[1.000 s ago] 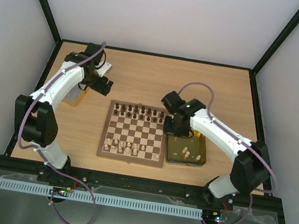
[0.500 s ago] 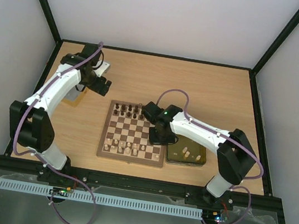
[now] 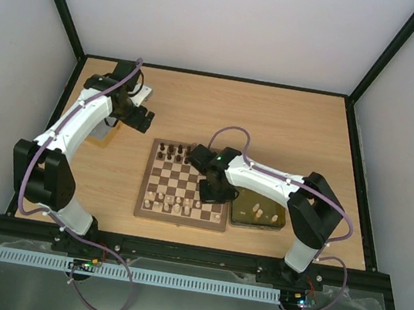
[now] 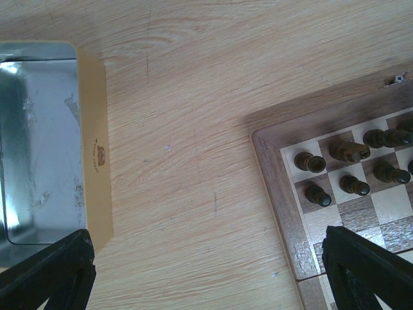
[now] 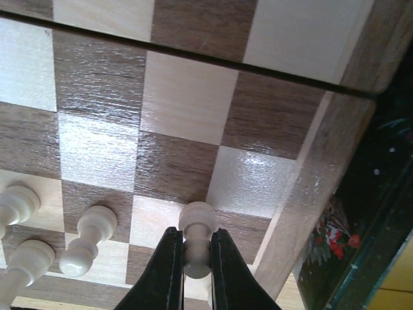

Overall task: Set up the chess pieces on the board
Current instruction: Place the chess piece on the chessboard.

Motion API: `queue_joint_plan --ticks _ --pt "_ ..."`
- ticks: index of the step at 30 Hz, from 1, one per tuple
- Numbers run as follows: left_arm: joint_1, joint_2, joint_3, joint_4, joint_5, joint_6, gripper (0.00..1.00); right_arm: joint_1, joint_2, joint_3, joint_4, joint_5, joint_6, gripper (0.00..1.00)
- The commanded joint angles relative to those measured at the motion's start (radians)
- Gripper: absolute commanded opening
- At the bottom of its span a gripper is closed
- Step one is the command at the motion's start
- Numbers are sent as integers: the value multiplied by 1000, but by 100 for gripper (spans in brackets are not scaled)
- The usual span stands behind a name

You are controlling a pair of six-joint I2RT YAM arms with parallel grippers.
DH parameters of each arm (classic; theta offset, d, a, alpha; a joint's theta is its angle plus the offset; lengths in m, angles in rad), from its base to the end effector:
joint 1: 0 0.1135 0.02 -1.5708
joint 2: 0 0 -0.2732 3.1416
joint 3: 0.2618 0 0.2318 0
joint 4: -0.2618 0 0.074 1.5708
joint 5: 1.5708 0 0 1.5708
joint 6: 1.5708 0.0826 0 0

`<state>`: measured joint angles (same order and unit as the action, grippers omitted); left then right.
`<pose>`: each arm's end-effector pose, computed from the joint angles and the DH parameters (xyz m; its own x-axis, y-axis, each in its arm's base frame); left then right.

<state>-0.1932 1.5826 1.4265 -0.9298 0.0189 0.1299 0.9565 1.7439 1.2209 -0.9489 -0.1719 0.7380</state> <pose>0.3203 -0.0643 0.2726 -0.8350 0.2953 -0.4644 0.3114 0.9493 0.0438 0.1650 0.2585 0.1681 -0.9726 -0.2288 0.0415 -0.2169 0.9570 0.1924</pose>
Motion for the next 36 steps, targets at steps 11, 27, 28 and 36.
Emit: queue_joint_plan --ticks 11,27,28,36 --pt "0 -30 -9 -5 1 -7 96 41 30 51 1 -13 -14 2" --pt "0 -34 -9 -5 2 -6 96 47 9 16 3 -27 6 2" --pt "0 -35 -9 -5 1 -7 96 47 6 13 5 -29 8 2" --pt "0 -37 -13 -5 1 -6 96 47 -8 -2 7 -28 21 2"
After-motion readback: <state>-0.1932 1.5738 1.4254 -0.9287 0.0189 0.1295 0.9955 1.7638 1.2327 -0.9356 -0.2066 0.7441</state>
